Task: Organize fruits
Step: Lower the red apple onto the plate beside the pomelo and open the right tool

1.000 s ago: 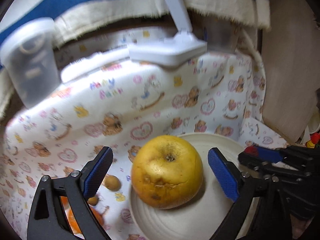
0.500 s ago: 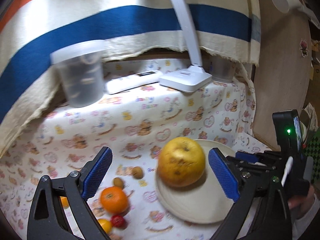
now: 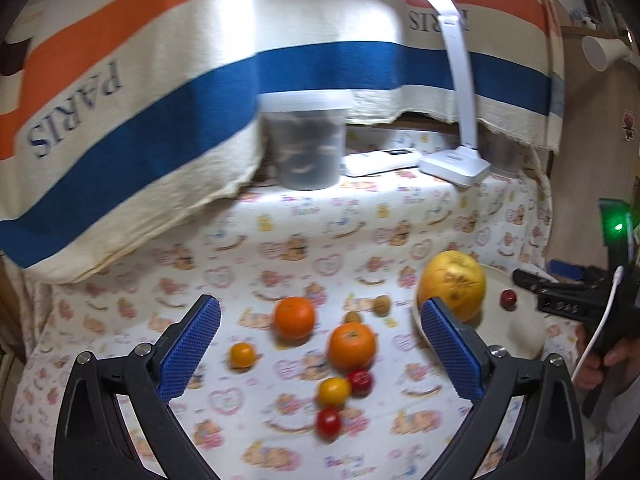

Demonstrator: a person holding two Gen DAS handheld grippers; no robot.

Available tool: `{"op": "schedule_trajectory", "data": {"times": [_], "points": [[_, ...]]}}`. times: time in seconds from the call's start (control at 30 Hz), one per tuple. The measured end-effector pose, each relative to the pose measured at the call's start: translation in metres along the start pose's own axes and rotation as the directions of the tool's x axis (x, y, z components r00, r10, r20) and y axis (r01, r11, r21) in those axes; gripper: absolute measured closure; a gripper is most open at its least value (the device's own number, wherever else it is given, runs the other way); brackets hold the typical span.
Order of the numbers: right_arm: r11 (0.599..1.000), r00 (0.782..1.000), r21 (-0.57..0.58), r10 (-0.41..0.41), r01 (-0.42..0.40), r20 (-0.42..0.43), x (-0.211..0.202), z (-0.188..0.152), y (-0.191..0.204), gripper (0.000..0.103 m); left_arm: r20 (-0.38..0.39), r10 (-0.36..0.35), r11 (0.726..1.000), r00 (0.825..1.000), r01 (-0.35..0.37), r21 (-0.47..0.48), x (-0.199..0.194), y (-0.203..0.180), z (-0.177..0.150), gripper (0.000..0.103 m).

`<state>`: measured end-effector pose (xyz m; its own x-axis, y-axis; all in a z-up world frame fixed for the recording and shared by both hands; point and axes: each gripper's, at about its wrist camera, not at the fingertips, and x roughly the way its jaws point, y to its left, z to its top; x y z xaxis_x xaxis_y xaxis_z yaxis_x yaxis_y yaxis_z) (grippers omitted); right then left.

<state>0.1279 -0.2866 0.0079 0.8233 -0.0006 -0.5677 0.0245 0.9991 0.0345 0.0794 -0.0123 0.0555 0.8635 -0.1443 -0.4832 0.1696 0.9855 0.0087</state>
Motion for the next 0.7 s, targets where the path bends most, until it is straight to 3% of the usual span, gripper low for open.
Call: {"op": "schedule_trajectory", "data": {"times": [0.07, 0.33, 0.57, 0.7], "points": [[1.0, 1.0, 0.017, -0.022, 0.022, 0.018, -0.006, 0.001, 0.003, 0.005, 0.011, 0.004, 1.0, 1.0, -0.004, -0.004, -0.005, 0.007, -0.002, 0.002], [0.995, 0.998, 0.091, 0.041, -0.045, 0.045, -0.03, 0.005, 0.015, 0.001, 0.039, 0.0, 1.0, 0.999, 0.0, -0.006, -0.011, 0.013, -0.015, 0.001], [0.994, 0.994, 0.065, 0.086, -0.091, 0.07, -0.034, -0.006, 0.044, 0.001, -0.059, 0.009, 1.0, 0.998, -0.008, 0.007, 0.001, 0.015, -0.023, 0.001], [0.992, 0.992, 0.008, 0.127, -0.128, 0.023, -0.025, -0.02, 0.057, 0.001, -0.148, -0.013, 1.0, 0.989, 0.009, -0.024, 0.016, 0.023, -0.032, 0.001]]}}
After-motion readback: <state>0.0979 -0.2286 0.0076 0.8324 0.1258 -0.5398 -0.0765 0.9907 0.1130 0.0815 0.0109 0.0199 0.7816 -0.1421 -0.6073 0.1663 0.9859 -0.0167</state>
